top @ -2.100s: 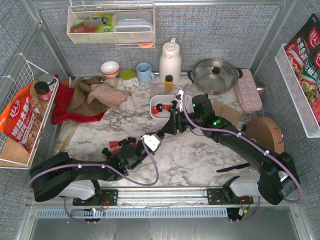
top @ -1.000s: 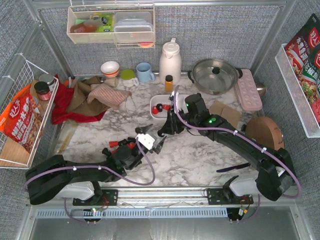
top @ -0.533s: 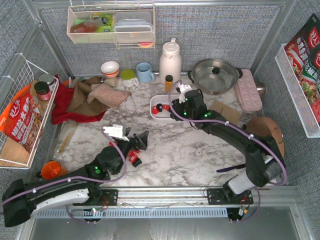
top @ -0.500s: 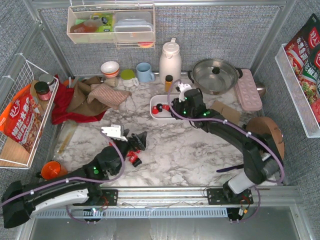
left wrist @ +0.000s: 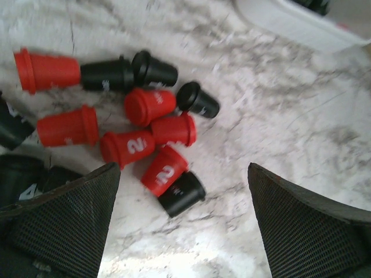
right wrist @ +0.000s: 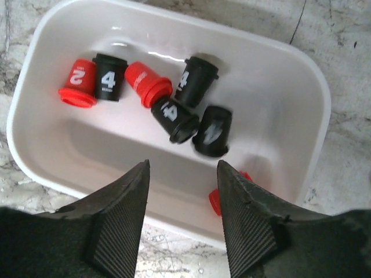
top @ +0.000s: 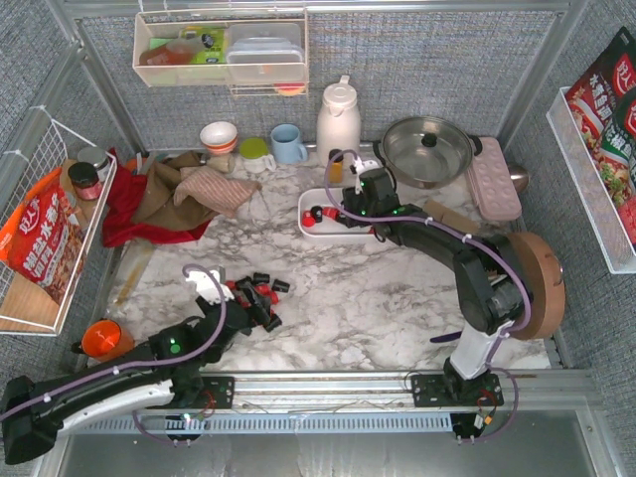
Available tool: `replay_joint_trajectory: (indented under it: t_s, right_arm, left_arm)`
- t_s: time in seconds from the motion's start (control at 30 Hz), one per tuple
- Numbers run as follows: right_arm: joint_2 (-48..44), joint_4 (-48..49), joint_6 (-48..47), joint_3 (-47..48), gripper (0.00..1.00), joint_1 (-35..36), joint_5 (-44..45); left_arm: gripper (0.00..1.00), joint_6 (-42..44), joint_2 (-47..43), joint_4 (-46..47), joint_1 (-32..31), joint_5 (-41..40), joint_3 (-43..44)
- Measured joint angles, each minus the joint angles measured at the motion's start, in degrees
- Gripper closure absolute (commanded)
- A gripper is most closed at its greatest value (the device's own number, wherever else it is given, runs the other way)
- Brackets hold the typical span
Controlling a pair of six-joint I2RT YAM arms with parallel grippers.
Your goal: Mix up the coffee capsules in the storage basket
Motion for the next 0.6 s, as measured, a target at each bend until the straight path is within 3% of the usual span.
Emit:
replay_joint_trajectory:
  t_s: [0.17,0.4,0.6]
  right_arm:
    - [-2.62,-0.04,0.07,-3.02,0.38,0.04,-0.15]
    - [-11.58,-0.31,-0.35,-10.29,0.38,0.0,-0.83]
    - [-18.1,0.2,0.37,-19.37,0.38,0.0,-2.12]
  left_arm:
    - [0.09,-2.08,6.71,-1.57,0.0,4.09,-0.31]
    - [0.3,3.17,16.94,1.01,0.0,11.02,3.39]
    - [0.34,9.44,21.62,4.04,0.02,15.23,5.01]
